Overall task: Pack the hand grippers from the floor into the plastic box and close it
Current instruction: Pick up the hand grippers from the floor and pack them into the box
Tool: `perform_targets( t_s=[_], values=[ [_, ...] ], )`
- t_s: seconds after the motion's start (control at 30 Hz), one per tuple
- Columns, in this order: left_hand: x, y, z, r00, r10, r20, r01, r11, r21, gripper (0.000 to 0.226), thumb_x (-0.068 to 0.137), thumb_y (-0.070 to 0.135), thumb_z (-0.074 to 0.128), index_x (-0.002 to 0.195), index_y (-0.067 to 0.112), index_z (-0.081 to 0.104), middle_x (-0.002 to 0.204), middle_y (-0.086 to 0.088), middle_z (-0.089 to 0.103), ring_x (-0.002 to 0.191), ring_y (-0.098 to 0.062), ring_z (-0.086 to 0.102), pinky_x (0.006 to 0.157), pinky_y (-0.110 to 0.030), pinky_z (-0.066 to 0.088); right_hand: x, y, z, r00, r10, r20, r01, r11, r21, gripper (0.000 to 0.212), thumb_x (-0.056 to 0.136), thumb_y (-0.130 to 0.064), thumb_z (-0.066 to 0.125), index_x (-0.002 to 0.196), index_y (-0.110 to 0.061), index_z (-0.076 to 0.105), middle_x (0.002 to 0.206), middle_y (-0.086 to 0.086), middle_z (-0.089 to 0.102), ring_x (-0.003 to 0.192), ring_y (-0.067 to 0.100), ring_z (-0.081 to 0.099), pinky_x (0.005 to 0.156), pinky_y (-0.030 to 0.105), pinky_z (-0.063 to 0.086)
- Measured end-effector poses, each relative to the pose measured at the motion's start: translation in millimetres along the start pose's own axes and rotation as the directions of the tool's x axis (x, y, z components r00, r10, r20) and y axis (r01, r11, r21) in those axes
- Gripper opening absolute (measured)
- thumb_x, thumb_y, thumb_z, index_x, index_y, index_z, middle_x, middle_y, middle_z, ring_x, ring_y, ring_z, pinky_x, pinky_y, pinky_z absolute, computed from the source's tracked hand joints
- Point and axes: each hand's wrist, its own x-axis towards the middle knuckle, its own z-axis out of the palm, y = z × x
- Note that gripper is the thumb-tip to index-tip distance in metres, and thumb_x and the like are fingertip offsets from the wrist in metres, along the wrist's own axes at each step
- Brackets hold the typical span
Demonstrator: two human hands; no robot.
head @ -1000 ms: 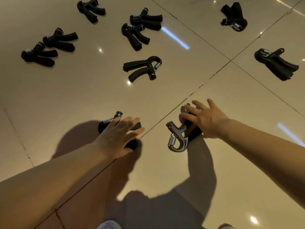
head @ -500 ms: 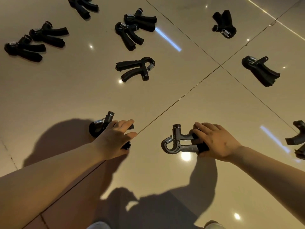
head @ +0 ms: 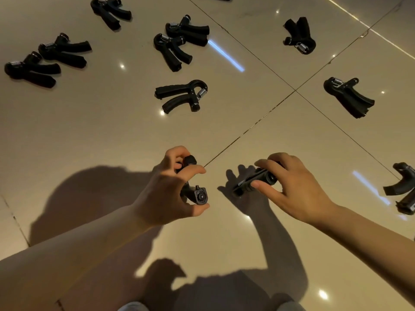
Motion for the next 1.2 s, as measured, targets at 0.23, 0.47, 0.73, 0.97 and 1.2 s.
perform_targets(
  t_s=[0.23, 0.47, 0.73, 0.97, 1.2],
  values=[
    [-7, -21, -11, 0.996, 0.073, -0.057, -0.066, 0.992, 0.110, 0.059, 0.063, 0.063, 0.068, 0.096, 0.017, 0.047, 0.121, -0.012, 0.032, 0.099, -0.027, 0.048, 0.083, -0.031, 0.046, 10, -21, 25, 0.966, -0.205, -0.157, 0.207, 0.978, -0.003, 0.048, 0.093, -0.046, 0.044, 0.118, -0.007, 0.058, 0.124, 0.015, 0.053, 0.122, 0.030, 0.042, 0.103, 0.025, 0.028],
    [5, -22, -16, 0.983, 0.180, 0.026, -0.182, 0.969, 0.165, 0.061, 0.066, 0.060, 0.068, 0.097, 0.012, 0.048, 0.115, -0.010, 0.032, 0.084, -0.026, 0.050, 0.068, -0.033, 0.053, 9, -23, 37, 0.899, -0.360, -0.247, 0.331, 0.931, -0.153, 0.035, 0.099, -0.038, 0.042, 0.123, -0.014, 0.051, 0.124, 0.016, 0.057, 0.124, 0.040, 0.042, 0.105, 0.048, 0.036],
    [11, -14, -10, 0.986, 0.167, 0.019, -0.166, 0.953, 0.253, 0.058, 0.068, 0.060, 0.062, 0.090, 0.006, 0.058, 0.111, -0.009, 0.038, 0.099, -0.027, 0.044, 0.074, -0.029, 0.045, 4, -27, 43, 0.902, -0.382, -0.199, 0.327, 0.908, -0.261, 0.035, 0.094, -0.039, 0.050, 0.120, -0.015, 0.051, 0.127, 0.014, 0.056, 0.130, 0.042, 0.038, 0.105, 0.060, 0.030],
    [11, -14, -16, 0.979, 0.185, 0.083, -0.203, 0.906, 0.372, 0.052, 0.078, 0.052, 0.054, 0.113, 0.014, 0.059, 0.110, -0.010, 0.059, 0.099, -0.029, 0.053, 0.088, -0.045, 0.045, 12, -27, 44, 0.908, -0.354, -0.223, 0.308, 0.926, -0.218, 0.033, 0.094, -0.038, 0.051, 0.119, -0.016, 0.049, 0.122, 0.014, 0.058, 0.126, 0.041, 0.043, 0.104, 0.058, 0.031],
    [8, -18, -16, 0.946, 0.292, 0.140, -0.324, 0.842, 0.432, 0.041, 0.089, 0.037, 0.048, 0.127, 0.025, 0.047, 0.123, -0.003, 0.062, 0.111, -0.023, 0.057, 0.095, -0.047, 0.035, 12, -27, 45, 0.900, -0.375, -0.223, 0.327, 0.918, -0.227, 0.032, 0.095, -0.037, 0.051, 0.119, -0.017, 0.050, 0.123, 0.014, 0.058, 0.126, 0.038, 0.043, 0.106, 0.059, 0.029]
  ],
)
